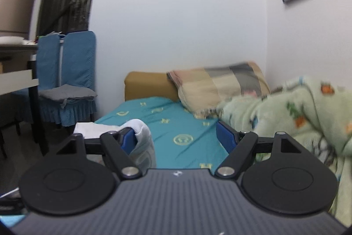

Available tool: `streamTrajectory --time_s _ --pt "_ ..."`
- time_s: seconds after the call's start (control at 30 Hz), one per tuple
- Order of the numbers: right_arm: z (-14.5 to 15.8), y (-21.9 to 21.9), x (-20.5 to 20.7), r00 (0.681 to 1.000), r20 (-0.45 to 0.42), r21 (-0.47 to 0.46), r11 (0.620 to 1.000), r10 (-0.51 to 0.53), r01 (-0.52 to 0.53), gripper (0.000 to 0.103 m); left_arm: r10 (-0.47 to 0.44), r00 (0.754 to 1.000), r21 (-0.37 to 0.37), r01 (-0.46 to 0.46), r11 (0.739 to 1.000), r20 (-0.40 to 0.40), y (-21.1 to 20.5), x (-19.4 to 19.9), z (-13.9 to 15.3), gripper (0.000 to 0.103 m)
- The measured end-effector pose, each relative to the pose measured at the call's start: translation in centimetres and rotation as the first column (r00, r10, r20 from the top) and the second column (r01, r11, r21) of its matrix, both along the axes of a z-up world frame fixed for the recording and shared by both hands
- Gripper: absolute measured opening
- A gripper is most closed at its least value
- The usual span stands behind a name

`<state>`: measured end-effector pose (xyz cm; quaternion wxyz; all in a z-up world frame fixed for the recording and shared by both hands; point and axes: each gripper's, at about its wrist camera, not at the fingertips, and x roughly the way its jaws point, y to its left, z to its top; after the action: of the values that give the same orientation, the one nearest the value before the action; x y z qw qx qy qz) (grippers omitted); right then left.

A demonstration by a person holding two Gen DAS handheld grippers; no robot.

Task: Fold clothes

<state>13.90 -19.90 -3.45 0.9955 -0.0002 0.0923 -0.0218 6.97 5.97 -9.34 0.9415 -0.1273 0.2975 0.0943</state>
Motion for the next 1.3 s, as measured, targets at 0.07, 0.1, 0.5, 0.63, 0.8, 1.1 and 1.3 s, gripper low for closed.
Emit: streamTrajectory --time_s 0.07,0.1,0.5,0.63,0.8,1.1,1.3 --pt "-0.7 -0.5 0.4 0.999 -0.031 -0.004 0.999 -0.035 0.035 0.077 0.000 1.000 0.037 -0.001 0.999 0.022 -0.5 -0.7 0.3 0.082" --pt "-1.2 -0.7 0.5 0.998 -0.047 -0.010 0.999 -0.051 0.051 0.077 0.001 1.000 0.051 -0.002 0.999 0.024 -0.7 -0.7 0.4 0.083" --pt "-5.8 -1.5 -0.7 0.948 -0.295 0.003 0.993 -0.115 0.121 0.077 0.053 0.998 0.067 -0.054 0.996 0.018 -0.3 -1.3 0.8 0.083" --pt "-4.3 -0.6 -3.3 0.968 -0.210 -0.005 0.990 -0.136 0.138 0.077 0.099 0.993 0.012 -0.101 0.995 0.069 0.9 -3.2 2.1 0.083" --pt "-2.0 0.4 -6.5 0.983 -0.092 0.001 0.987 -0.157 0.158 0.077 0.123 0.978 -0.039 -0.118 0.992 0.167 2.0 -5.6 5.7 0.083" --pt "13.3 -0.8 -9.7 0.989 0.116 0.138 0.987 -0.096 0.080 0.077 0.135 0.887 -0.155 -0.073 0.985 0.442 4.3 -8.3 20.1 0.083" --pt "25.7 -1.9 -13.0 0.959 0.279 0.124 0.992 -0.046 0.012 0.077 0.072 0.774 -0.082 -0.026 0.996 0.629 4.3 -11.8 33.6 0.083"
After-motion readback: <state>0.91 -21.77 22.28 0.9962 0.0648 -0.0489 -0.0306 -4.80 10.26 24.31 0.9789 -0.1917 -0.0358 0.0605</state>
